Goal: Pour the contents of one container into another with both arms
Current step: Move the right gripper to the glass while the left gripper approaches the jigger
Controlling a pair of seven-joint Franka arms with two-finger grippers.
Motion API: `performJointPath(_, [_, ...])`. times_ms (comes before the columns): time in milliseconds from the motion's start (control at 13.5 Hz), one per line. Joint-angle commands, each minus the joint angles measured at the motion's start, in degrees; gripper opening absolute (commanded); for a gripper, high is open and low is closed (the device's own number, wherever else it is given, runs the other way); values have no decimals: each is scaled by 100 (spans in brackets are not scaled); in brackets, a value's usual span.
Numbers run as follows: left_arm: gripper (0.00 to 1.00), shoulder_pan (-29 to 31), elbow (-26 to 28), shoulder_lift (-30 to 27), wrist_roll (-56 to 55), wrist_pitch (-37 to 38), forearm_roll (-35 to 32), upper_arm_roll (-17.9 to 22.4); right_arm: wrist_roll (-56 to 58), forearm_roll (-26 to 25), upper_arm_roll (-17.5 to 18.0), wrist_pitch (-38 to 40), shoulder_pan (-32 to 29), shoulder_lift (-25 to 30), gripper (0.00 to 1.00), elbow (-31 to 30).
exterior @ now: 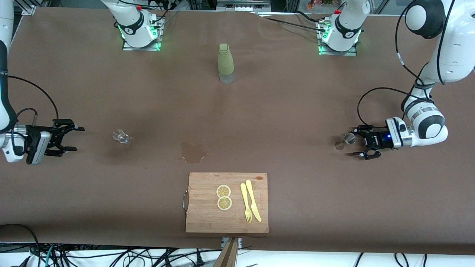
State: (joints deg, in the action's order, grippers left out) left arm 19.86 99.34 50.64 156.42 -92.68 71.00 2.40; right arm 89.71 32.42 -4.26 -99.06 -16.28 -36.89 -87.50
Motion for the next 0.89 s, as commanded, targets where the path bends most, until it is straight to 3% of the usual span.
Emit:
performJointPath(0, [100,-78,-90,148,512,118,195,59,1158,781,57,0,-33,-89,100,-127])
performJointPath(296, [94,-201,-90,156,477,118,239,59,2804,1714,48,342,-138,-572,100,-189])
performJointPath(591, [69,-219,-90,156,512,118,222,59,3710,1803,48,677,-331,-819,100,-198])
performJointPath(813, [66,-245,-81,156,512,118,222,50,4159,1961,39,923,-402,-1039,100,-198])
